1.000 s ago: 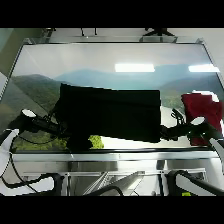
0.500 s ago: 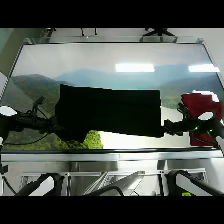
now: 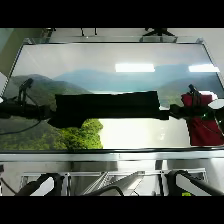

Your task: Fold the shirts.

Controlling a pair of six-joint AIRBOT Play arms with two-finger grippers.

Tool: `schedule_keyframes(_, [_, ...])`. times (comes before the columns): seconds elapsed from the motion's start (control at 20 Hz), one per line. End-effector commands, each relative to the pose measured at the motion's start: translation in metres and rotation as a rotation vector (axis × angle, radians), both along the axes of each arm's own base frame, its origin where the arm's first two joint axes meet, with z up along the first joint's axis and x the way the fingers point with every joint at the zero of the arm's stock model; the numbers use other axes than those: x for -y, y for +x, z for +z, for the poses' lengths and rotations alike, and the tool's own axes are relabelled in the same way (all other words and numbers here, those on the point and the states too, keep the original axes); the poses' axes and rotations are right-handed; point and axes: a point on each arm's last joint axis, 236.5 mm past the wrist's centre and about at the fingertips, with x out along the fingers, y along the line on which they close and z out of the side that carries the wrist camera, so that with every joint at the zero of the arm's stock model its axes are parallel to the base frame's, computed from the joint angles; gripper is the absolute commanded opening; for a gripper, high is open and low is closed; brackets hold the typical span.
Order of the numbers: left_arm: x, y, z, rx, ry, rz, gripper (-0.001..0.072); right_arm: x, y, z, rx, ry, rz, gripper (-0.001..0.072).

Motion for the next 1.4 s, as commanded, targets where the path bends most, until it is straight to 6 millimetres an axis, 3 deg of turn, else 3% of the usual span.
schedule_keyframes(0.0, [-0.001, 0.064, -0.007, 0.020, 0.027, -0.048, 0.0012, -0.008, 0.061, 0.014, 0.119, -0.032, 0.008, 0.0019])
schedule_keyframes(0.1, [0.007, 0.103, -0.025, 0.021, 0.029, -0.099, 0.0012, -0.014, 0.092, -0.006, 0.132, -0.040, 0.000, 0.0019])
schedule_keyframes(0.25, [0.016, 0.153, -0.061, 0.015, 0.028, -0.141, 0.0012, -0.014, 0.124, -0.051, 0.103, -0.058, -0.021, 0.0019])
schedule_keyframes(0.4, [0.019, 0.182, -0.099, -0.011, 0.023, -0.156, 0.0012, -0.011, 0.135, -0.087, 0.063, -0.065, -0.016, 0.0021])
schedule_keyframes(0.5, [0.019, 0.197, -0.115, -0.012, 0.023, -0.158, 0.0019, -0.012, 0.134, -0.096, 0.052, -0.070, 0.002, 0.0028])
schedule_keyframes(0.55, [0.018, 0.203, -0.117, -0.004, 0.023, -0.160, 0.0309, -0.012, 0.133, -0.094, 0.058, -0.073, 0.013, 0.0083])
schedule_keyframes(0.6, [0.017, 0.210, -0.115, 0.009, 0.026, -0.162, 0.0706, -0.010, 0.134, -0.087, 0.071, -0.078, 0.022, 0.0238])
schedule_keyframes(0.65, [0.017, 0.214, -0.110, 0.022, 0.029, -0.165, 0.0690, -0.008, 0.135, -0.077, 0.089, -0.086, 0.040, 0.0311])
schedule_keyframes(0.7, [0.011, 0.219, -0.104, 0.042, 0.045, -0.159, 0.0690, -0.001, 0.138, -0.066, 0.109, -0.106, 0.058, 0.0318])
schedule_keyframes(0.75, [0.000, 0.220, -0.101, 0.048, 0.082, -0.144, 0.0690, 0.009, 0.140, -0.058, 0.123, -0.141, 0.070, 0.0427])
schedule_keyframes(0.8, [-0.016, 0.218, -0.098, 0.038, 0.135, -0.119, 0.0690, 0.023, 0.144, -0.053, 0.120, -0.157, 0.039, 0.0581])
schedule_keyframes(0.85, [-0.031, 0.213, -0.096, 0.014, 0.181, -0.091, 0.0690, 0.033, 0.145, -0.054, 0.103, -0.141, -0.005, 0.0620])
schedule_keyframes(0.95, [-0.047, 0.200, -0.089, -0.023, 0.184, -0.027, 0.0690, 0.035, 0.138, -0.066, 0.052, -0.088, -0.024, 0.0620])
schedule_keyframes(1.05, [-0.045, 0.190, -0.081, -0.041, 0.120, 0.000, 0.0690, 0.024, 0.126, -0.085, -0.013, -0.031, 0.016, 0.0620])
schedule_keyframes(1.25, [-0.009, 0.173, -0.066, -0.076, -0.032, -0.027, 0.0689, -0.018, 0.123, -0.096, -0.023, 0.130, 0.085, 0.0614])
schedule_keyframes(1.3, [0.003, 0.171, -0.065, -0.079, -0.058, -0.042, 0.0688, -0.024, 0.124, -0.099, -0.030, 0.158, 0.085, 0.0554])
schedule_keyframes(1.35, [0.012, 0.170, -0.064, -0.082, -0.067, -0.058, 0.0685, -0.030, 0.122, -0.102, -0.041, 0.172, 0.088, 0.0437])
